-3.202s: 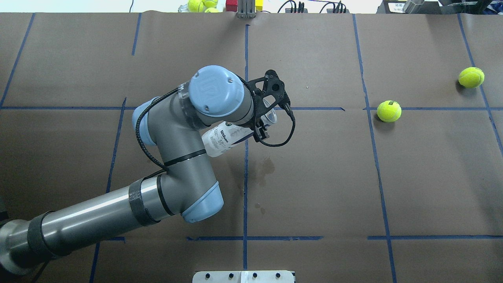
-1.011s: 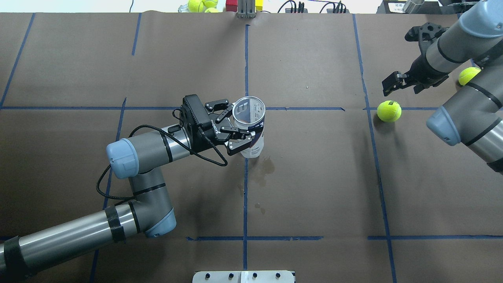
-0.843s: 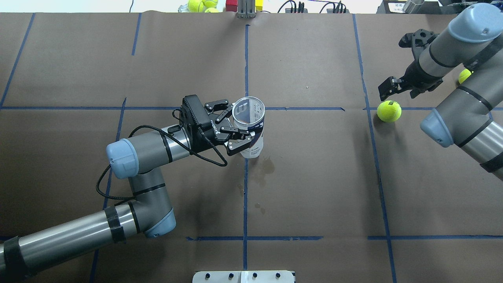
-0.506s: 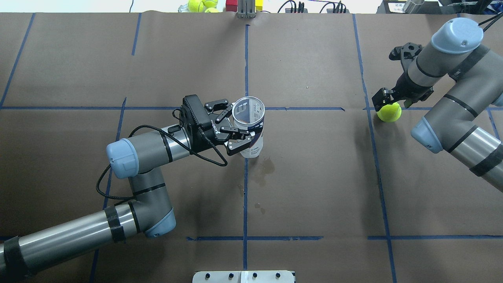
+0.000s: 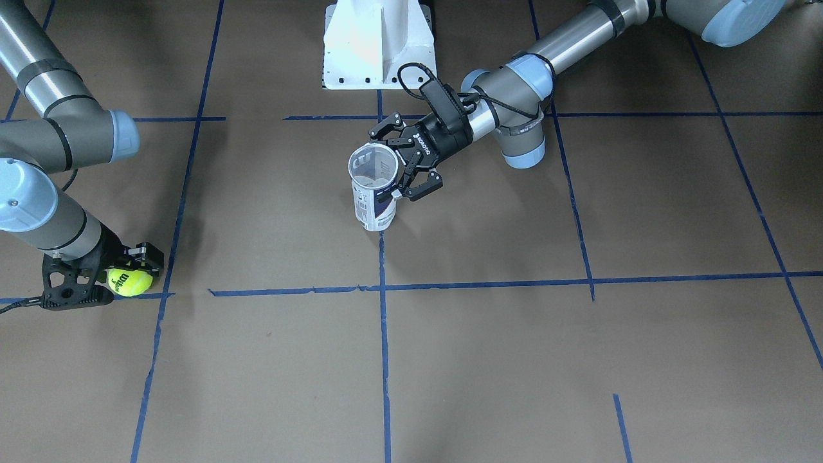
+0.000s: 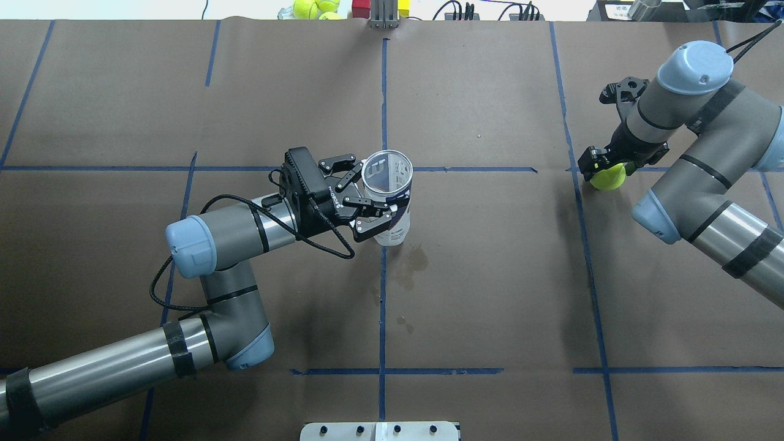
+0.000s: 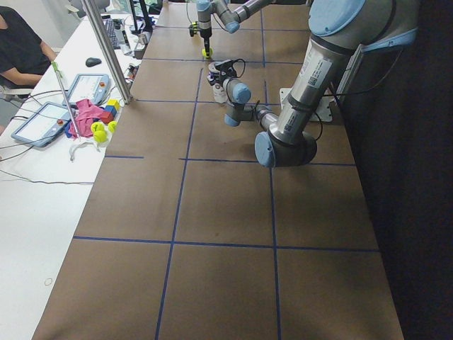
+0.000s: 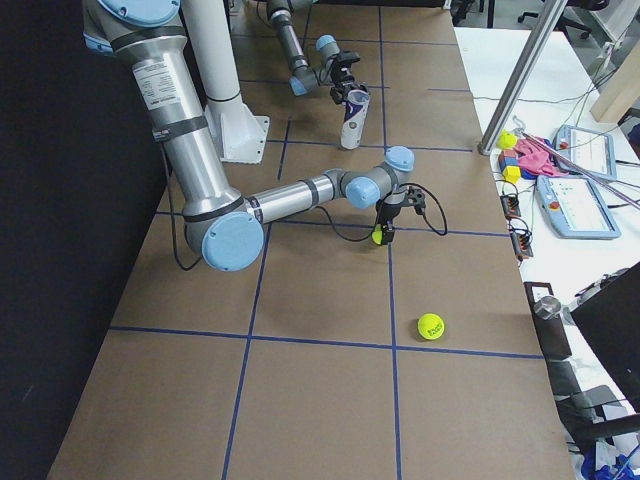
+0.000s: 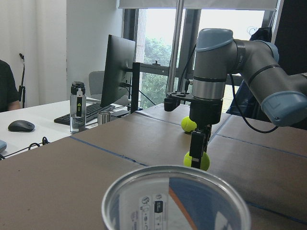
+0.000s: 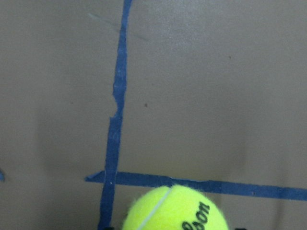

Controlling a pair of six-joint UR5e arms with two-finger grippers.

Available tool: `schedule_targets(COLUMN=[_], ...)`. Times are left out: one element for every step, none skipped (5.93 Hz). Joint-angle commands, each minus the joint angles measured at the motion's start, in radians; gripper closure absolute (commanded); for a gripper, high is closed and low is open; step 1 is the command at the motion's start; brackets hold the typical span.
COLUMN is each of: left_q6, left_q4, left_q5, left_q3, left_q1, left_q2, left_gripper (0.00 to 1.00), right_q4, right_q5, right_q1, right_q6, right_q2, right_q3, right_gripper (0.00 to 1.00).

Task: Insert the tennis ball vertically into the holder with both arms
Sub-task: 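Reach the right gripper to the nearer tennis ball and grasp it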

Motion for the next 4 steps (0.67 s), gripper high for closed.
schedule_targets(left_q6=[0.000, 0.000, 0.000, 0.000], left_q4=[0.000, 0.000, -0.001, -0.001], left_q5=[0.000, 0.000, 0.000, 0.001], left_q3=[0.004, 0.004, 0.004, 0.004], left_q1=[0.000, 0.002, 0.003, 0.006], left_q2=[0.001, 0.007, 0.007, 0.012], left_gripper=[0.31, 0.31, 0.31, 0.31], right_q4=[-0.001, -0.001, -0.001, -0.007], right_q5=[-0.005, -0.003, 0.020, 0.034], right_q1=[0.001, 0.003, 0.010, 0.012], right_q6=[0.005, 0.008, 0.017, 0.090], right_q2=[0.008, 0.054, 0.118, 0.172], right_q3=[-0.008, -0.006, 0.006, 0.064], right_gripper=[0.75, 0.84, 0.84, 0.83])
